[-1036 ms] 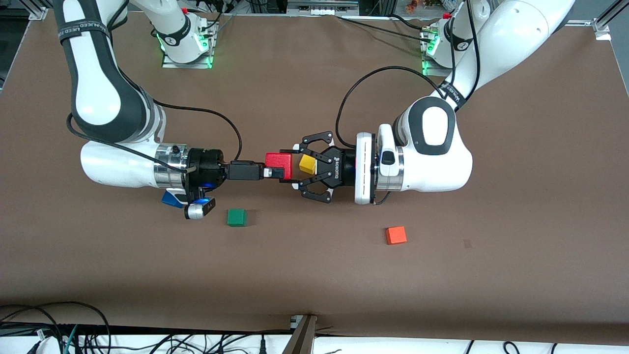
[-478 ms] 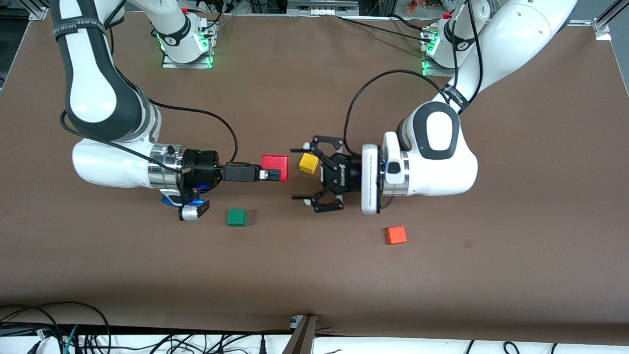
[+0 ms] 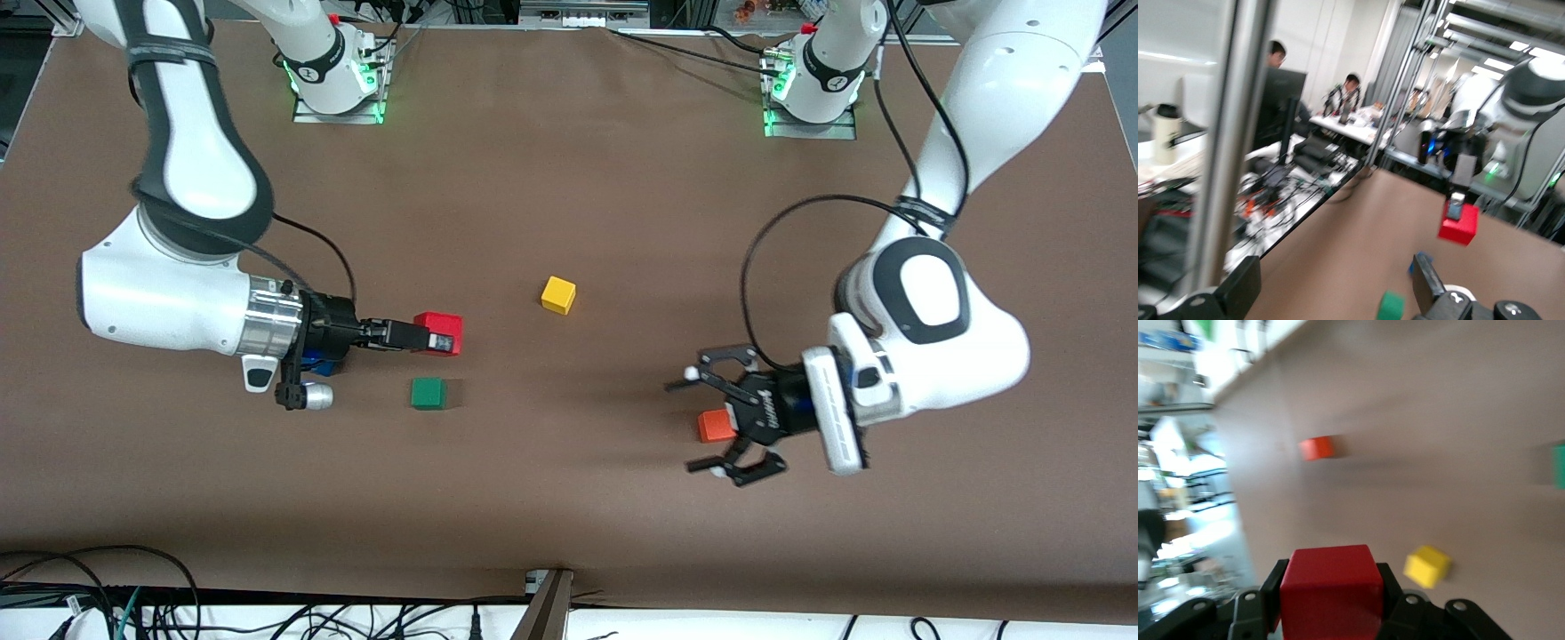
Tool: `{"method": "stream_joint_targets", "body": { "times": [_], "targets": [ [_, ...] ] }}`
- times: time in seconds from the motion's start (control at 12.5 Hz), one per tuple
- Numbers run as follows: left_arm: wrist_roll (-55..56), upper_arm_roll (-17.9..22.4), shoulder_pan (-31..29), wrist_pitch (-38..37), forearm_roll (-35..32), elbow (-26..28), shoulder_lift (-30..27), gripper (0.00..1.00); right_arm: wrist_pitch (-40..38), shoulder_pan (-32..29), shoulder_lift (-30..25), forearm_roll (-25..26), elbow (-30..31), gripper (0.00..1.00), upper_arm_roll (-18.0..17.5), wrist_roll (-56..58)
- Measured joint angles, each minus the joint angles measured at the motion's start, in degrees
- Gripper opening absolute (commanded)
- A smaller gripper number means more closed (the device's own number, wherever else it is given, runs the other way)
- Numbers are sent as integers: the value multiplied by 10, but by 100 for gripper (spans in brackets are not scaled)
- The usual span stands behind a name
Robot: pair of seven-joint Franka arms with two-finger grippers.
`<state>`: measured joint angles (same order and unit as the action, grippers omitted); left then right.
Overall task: Pass red block to right arm, stack on blue
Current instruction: 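Carry the red cube onto the blue cube while the left gripper withdraws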
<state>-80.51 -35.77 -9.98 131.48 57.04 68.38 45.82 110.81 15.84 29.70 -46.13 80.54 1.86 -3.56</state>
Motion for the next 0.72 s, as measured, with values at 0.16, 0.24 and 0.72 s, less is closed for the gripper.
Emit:
{"method": "stream_joint_targets", "body": {
  "times": [0.16, 0.24, 0.72],
  "targets": [
    [21, 38, -9, -2, -93, 4, 0, 100, -1, 1, 7, 177, 5, 0, 0, 0],
    [46, 62, -14, -16, -160, 2, -5, 100, -2, 1, 10, 258, 15, 0, 1, 0],
    [317, 150, -61, -224, -451, 24, -148, 100, 36, -2, 16, 473, 98, 0, 48, -34]
  ]
}}
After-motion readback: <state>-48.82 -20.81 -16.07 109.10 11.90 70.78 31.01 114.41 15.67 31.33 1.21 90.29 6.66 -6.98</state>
